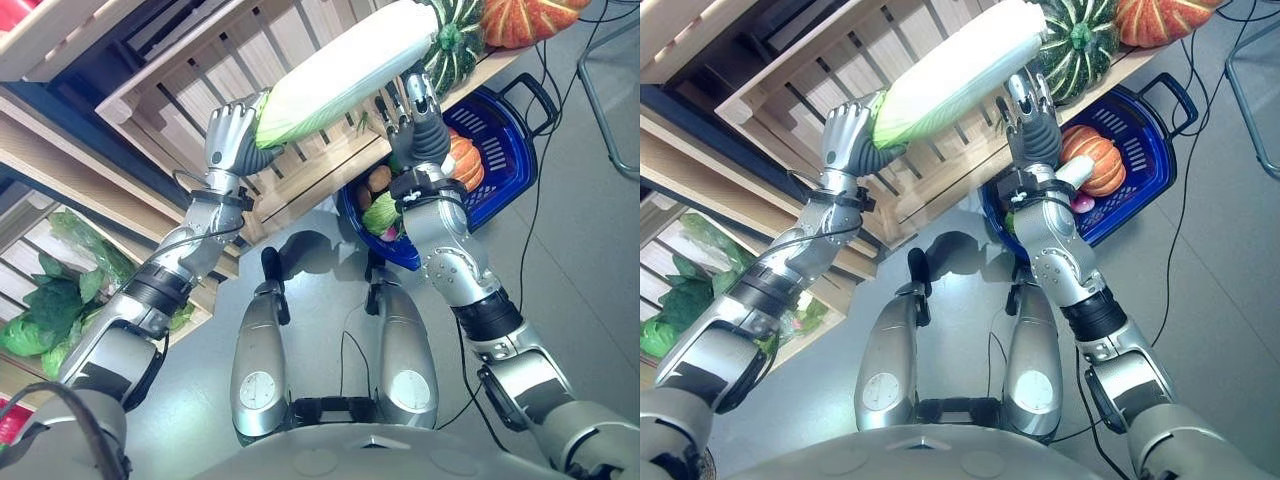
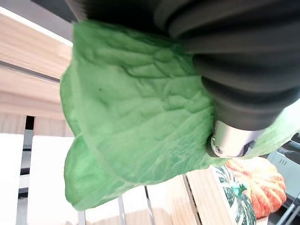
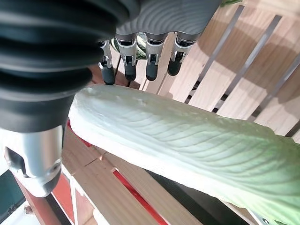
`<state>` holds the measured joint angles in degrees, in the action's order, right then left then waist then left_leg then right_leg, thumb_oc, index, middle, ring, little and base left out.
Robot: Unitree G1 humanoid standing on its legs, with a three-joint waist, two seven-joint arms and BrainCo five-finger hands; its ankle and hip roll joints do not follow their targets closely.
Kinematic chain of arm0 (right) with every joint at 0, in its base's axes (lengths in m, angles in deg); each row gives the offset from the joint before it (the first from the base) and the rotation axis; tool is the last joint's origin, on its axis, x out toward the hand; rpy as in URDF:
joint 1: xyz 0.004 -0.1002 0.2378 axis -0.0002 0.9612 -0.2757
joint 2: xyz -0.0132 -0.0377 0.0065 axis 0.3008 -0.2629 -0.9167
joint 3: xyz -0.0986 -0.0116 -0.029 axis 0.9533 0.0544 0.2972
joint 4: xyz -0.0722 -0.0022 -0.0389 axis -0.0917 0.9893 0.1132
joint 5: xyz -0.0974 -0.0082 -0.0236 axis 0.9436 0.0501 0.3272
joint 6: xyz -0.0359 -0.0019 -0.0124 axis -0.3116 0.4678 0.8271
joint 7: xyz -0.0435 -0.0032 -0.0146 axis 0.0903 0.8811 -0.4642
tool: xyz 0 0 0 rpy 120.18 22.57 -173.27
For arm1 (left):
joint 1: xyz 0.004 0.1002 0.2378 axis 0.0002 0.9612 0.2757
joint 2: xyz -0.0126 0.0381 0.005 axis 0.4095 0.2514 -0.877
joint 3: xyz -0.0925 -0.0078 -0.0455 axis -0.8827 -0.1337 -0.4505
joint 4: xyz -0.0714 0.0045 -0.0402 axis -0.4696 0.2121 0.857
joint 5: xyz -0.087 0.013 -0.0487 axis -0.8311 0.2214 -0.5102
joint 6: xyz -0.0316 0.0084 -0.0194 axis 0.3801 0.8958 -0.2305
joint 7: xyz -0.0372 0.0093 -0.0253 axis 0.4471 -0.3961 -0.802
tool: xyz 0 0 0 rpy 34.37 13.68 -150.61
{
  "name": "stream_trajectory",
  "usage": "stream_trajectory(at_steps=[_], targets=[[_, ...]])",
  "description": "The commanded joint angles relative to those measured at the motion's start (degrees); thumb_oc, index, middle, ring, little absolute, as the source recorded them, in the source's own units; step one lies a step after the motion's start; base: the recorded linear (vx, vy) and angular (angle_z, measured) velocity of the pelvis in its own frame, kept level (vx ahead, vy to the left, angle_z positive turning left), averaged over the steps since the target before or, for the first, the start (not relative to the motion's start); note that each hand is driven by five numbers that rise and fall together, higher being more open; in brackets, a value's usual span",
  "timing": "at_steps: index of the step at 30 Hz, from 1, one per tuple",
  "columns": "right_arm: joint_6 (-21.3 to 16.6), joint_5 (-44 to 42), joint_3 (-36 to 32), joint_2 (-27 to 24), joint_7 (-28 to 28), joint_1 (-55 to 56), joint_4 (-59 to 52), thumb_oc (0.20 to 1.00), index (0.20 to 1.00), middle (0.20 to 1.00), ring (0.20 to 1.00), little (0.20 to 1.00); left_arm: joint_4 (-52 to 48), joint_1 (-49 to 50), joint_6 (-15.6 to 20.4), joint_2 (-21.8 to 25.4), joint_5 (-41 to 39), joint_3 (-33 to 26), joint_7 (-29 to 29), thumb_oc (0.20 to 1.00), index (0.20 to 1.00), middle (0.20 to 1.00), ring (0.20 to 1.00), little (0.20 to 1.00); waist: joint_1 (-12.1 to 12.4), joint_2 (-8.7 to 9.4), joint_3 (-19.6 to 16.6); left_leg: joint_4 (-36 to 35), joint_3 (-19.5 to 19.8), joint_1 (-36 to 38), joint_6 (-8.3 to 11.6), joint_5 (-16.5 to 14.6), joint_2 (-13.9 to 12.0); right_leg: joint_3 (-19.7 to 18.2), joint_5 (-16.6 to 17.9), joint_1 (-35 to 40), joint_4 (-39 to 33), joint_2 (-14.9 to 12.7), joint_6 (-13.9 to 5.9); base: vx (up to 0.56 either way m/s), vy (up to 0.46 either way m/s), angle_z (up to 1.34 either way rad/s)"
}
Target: Pick up fruits and vegetables into the basket
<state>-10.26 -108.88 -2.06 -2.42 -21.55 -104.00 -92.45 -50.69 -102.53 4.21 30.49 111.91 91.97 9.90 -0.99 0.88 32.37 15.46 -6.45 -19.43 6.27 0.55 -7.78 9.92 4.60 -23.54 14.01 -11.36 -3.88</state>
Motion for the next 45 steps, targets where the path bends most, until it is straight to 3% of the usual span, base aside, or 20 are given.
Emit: stream_trajectory(at_steps=[1, 7, 12, 17, 24, 31, 36, 45], targets=[[-1.42, 7.11, 0.91, 3.61, 1.02, -4.7, -4.22, 1.0, 1.0, 1.0, 1.0, 1.0, -12.32, -1.45, 3.02, -1.61, -2.48, 3.36, 0.44, 0.2, 0.2, 0.2, 0.2, 0.2, 0.51, 2.15, -3.14, 0.38, -1.07, 0.01, -1.89, -0.31, 2.26, -1.08, -1.22, 3.89, -0.43, -1.94, -2.93, -0.01, -0.002, 0.03], [0.55, 19.27, -0.99, 3.16, 0.35, -5.6, -8.4, 1.0, 1.0, 1.0, 1.0, 1.0, -10.68, 0.1, 0.54, -3.92, -13.01, 1.49, 0.96, 0.2, 0.2, 0.2, 0.2, 0.2, 0.01, 2.37, -3.45, 0.16, -0.86, 0.3, -2.08, -0.56, 2.53, -2.05, -1.24, 3.74, -0.52, -1.36, -2.94, 0.0, 0.0, 0.0], [2.72, 28.85, -4.05, 0.77, -2.31, -5.46, -12.37, 1.0, 1.0, 1.0, 1.0, 1.0, -9.11, 2.44, 2.22, -4.62, -19.33, -2.25, -0.6, 0.2, 0.2, 0.2, 0.2, 0.2, -0.62, 1.99, -4.13, -0.08, -0.98, 0.98, -2.2, -0.68, 2.5, -2.75, -1.41, 4.0, -0.51, -1.14, -2.9, 0.02, 0.034, 0.0], [2.88, 32.48, -7.84, -1.85, -4.61, -3.92, -14.33, 1.0, 1.0, 1.0, 1.0, 1.0, -8.75, 4.37, 3.35, -4.24, -21.79, -6.3, -1.47, 0.2, 0.2, 0.2, 0.2, 0.2, -1.17, 1.65, -4.58, 0.09, -1.19, 1.21, -2.19, -0.85, 2.41, -3.14, -1.55, 4.26, -0.61, -1.12, -2.84, 0.01, 0.029, -0.01], [0.83, 30.85, -11.63, -3.81, -6.61, -1.53, -13.33, 1.0, 1.0, 1.0, 1.0, 1.0, -8.59, 5.77, 4.73, -3.79, -22.85, -9.77, -2.17, 0.2, 0.2, 0.2, 0.2, 0.2, -1.7, 1.75, -4.75, 0.63, -1.51, 1.17, -2.14, -1.17, 2.06, -3.5, -1.75, 4.24, -0.42, -1.02, -2.73, 0.0, 0.0, 0.0], [-4.0, 24.77, -15.23, -3.46, -8.5, 1.55, -10.88, 1.0, 1.0, 1.0, 1.0, 1.0, -8.83, 6.67, 7.18, -3.59, -22.75, -12.06, -3.14, 0.2, 0.2, 0.2, 0.2, 0.2, -1.94, 2.08, -4.54, 1.4, -1.68, 0.85, -2.2, -1.55, 1.78, -3.61, -1.96, 4.21, -0.08, -0.9, -2.48, 0.0, 0.0, 0.0], [-5.94, 18.36, -15.31, -2.8, -4.18, 1.53, -9.11, 1.0, 1.0, 1.0, 1.0, 1.0, -8.92, 5.65, 8.3, -2.51, -19.24, -11.97, -3.08, 0.2, 0.2, 0.2, 0.2, 0.2, -1.82, 2.17, -4.39, 1.64, -1.52, 0.53, -2.31, -1.55, 1.81, -3.69, -2.01, 3.92, 0.26, -0.82, -2.36, 0.0, -0.006, 0.0], [-4.2, 12.91, -11.8, -3.68, 6.21, -2.85, -7.18, 1.0, 1.0, 1.0, 1.0, 1.0, -8.86, 1.95, 7.65, 0.7, -9.15, -8.79, -1.14, 0.2, 0.2, 0.2, 0.2, 0.2, -0.97, 1.98, -4.59, 1.47, -1.05, 0.17, -2.29, -1.33, 2.15, -3.07, -1.91, 3.64, 0.32, -1.2, -2.38, 0.0, -0.006, 0.02]])
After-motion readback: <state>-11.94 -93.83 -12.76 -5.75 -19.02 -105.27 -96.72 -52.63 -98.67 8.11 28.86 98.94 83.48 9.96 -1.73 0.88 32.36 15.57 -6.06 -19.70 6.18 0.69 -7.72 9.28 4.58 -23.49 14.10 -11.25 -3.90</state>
